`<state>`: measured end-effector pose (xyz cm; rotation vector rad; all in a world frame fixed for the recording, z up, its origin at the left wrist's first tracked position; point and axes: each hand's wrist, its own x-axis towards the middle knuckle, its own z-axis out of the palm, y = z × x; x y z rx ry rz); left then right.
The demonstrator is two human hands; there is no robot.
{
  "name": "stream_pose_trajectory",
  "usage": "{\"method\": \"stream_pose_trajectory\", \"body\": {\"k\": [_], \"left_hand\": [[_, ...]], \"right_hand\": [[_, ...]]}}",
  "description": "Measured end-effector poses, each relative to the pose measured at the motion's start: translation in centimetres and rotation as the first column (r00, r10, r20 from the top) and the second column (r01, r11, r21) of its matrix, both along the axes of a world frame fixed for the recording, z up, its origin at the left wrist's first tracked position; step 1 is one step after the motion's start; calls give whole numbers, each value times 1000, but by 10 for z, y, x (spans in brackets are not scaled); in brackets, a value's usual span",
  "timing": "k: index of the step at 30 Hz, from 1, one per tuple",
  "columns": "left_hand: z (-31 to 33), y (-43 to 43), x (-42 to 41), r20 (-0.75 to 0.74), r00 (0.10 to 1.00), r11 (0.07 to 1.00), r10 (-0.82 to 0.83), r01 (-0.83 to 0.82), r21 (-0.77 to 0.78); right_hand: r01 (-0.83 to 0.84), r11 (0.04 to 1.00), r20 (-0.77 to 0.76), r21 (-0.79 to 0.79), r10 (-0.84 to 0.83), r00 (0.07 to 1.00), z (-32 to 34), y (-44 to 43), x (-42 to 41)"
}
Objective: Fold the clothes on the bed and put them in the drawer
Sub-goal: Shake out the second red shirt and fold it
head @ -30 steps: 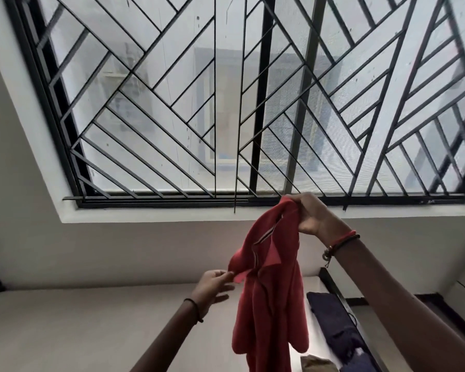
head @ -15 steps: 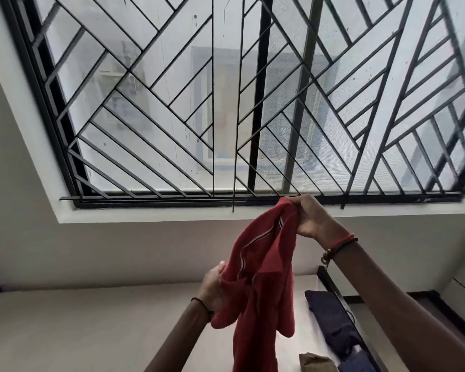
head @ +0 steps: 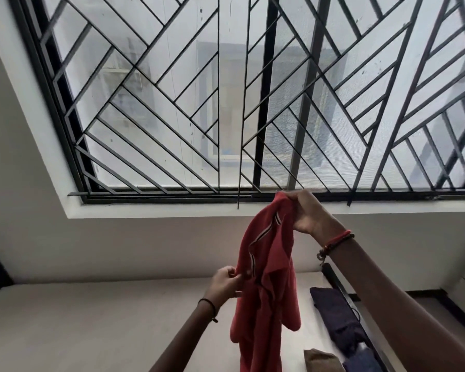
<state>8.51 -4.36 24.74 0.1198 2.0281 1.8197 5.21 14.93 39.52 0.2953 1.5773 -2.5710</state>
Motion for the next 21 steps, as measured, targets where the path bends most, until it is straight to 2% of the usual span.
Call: {"method": "stream_pose_trajectory", "body": {"k": [3, 5, 6, 7, 8, 10, 11, 12, 15, 18, 21], "left_hand": [[-8, -2, 3, 55, 996, 943, -66, 45, 328], [-6, -7, 7, 150, 961, 802, -232, 102, 588], [-4, -11, 9, 148, 940, 731, -308, 134, 669], [-7, -14, 8, 143, 931, 701, -337, 146, 698], [-8, -17, 8, 146, 933, 733, -330, 156, 662], [-13, -22, 7, 147, 950, 876, -275, 185, 446], [-14, -22, 11, 158, 948, 916, -275, 209, 342], [-16, -22, 13, 179, 939, 920, -295, 229, 319], [-17, -16, 22, 230, 943, 855, -240, 93, 510], [-16, -7, 27, 323, 937, 711, -135, -135, 690], [-17, -2, 26, 413, 904, 580, -111, -278, 765]], "right_hand": [[24, 1000, 16, 19, -25, 1000, -4, 3, 0], [41, 999, 33, 23, -42, 999, -6, 8, -1], [47, 999, 33, 14, -47, 998, -6, 10, -1], [55, 998, 28, 4, -55, 998, -7, 13, -1], [58, 998, 19, -6, -58, 998, -6, 16, -1], [51, 999, 3, -19, -51, 999, -3, 19, 1], [50, 999, 2, -20, -50, 999, -3, 21, 2], [49, 999, 2, -16, -49, 999, -2, 21, 3], [50, 998, 4, -37, -50, 999, -3, 22, 4], [38, 998, 11, -51, -37, 999, -4, 19, 3], [42, 998, 13, -51, -41, 999, -4, 17, 2]]}}
